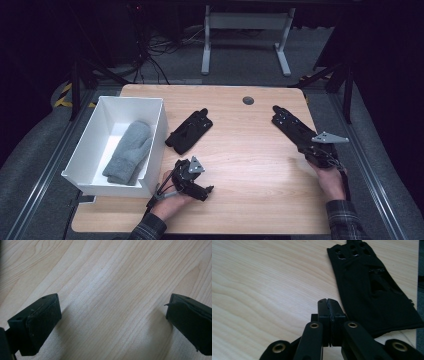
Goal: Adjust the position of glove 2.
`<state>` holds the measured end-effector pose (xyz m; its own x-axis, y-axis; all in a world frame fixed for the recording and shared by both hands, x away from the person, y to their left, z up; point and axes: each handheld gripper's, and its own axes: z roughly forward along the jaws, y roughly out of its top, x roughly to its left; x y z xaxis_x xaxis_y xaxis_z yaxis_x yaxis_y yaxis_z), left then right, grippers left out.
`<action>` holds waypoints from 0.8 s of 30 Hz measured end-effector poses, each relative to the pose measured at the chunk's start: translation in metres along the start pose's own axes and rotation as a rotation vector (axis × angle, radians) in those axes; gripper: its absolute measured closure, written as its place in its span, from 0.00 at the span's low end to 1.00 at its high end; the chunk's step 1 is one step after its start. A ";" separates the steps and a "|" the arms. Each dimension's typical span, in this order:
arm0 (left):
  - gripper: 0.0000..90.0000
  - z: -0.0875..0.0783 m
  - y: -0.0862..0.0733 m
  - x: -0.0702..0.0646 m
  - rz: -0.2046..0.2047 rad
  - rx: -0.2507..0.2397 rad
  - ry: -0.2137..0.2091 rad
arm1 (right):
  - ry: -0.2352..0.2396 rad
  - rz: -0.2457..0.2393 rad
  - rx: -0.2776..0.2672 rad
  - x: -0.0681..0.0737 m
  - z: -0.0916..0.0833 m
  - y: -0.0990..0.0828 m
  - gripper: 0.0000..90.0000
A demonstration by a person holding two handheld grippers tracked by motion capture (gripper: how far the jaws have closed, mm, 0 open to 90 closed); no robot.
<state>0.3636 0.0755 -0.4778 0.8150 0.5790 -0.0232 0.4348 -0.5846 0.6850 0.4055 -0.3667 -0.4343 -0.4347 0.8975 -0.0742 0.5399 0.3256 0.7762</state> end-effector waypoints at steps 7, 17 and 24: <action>0.00 0.000 0.000 0.001 0.006 0.001 -0.001 | -0.044 0.011 0.004 -0.017 0.010 0.006 1.00; 0.00 0.000 0.000 0.001 0.006 0.002 -0.003 | -0.066 0.014 0.067 -0.031 0.026 0.002 1.00; 0.00 0.000 0.000 0.001 0.006 0.002 -0.003 | -0.060 0.027 0.100 -0.032 0.032 -0.002 1.00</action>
<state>0.3642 0.0756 -0.4777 0.8185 0.5741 -0.0214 0.4307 -0.5887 0.6840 0.4413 -0.3864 -0.4534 -0.3768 0.9216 -0.0932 0.6214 0.3261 0.7124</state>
